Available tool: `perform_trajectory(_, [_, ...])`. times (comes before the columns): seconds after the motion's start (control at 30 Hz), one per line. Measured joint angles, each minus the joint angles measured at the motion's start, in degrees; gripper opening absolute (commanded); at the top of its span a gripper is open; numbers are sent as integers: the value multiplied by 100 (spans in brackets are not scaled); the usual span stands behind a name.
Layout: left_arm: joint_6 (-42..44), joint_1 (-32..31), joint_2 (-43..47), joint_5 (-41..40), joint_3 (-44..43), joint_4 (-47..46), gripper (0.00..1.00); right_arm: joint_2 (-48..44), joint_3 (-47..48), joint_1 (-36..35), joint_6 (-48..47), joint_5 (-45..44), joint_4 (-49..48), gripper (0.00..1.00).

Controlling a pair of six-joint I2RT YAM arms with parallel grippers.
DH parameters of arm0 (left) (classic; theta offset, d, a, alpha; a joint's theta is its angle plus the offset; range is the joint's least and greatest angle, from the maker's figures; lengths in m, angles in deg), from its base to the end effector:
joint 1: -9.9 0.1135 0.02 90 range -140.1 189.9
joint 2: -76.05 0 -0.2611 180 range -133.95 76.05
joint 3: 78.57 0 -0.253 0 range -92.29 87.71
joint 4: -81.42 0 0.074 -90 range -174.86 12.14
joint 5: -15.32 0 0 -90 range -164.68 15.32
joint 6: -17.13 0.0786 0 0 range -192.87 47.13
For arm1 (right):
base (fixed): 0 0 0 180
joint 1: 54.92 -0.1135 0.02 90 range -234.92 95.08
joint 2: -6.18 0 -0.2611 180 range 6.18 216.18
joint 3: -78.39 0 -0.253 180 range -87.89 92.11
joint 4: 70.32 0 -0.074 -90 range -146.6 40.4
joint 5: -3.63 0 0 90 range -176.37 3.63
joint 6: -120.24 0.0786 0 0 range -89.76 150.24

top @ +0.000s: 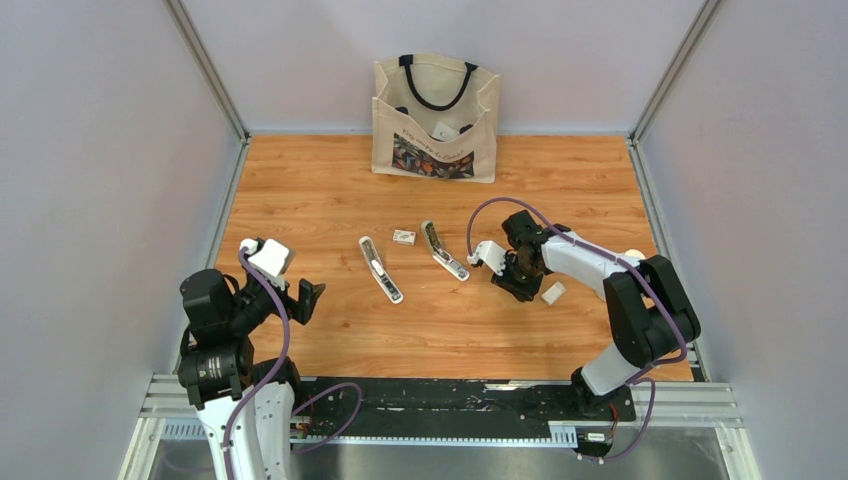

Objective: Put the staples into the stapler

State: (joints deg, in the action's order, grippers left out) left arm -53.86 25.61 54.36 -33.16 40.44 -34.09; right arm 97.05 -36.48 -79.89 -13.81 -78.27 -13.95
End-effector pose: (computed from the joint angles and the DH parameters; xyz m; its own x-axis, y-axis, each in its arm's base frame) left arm 0.1040 -0.0249 0.3137 -0.2653 0.1787 -0.9475 0.4877 0.8725 0.0280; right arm 0.2425 0.1252 0.1143 -0.3426 -0.9189 -0.1957 -0.9373 0.3485 0.0049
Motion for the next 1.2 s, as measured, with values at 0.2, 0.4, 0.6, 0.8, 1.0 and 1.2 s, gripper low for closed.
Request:
perform_trajectory(0.2, [0,20,0,2,2,0,96,0,-2,0,-42,20,20,24])
perform_trajectory(0.4, [0,31,0,13,13,-2,96,0,-2,0,-57,35,22,18])
perform_trajectory(0.6, [-2,44,0,22,20,0,96,-9,-2,0,-63,35,24,16])
perform_trajectory(0.8, [-2,48,15,22,20,0,96,-22,-4,0,-61,39,22,13])
perform_trajectory(1.0, [0,52,24,26,20,0,96,-81,-4,0,-39,122,-4,13])
perform_trajectory(1.2, [0,52,24,39,20,0,96,-262,-2,0,74,293,-7,19])
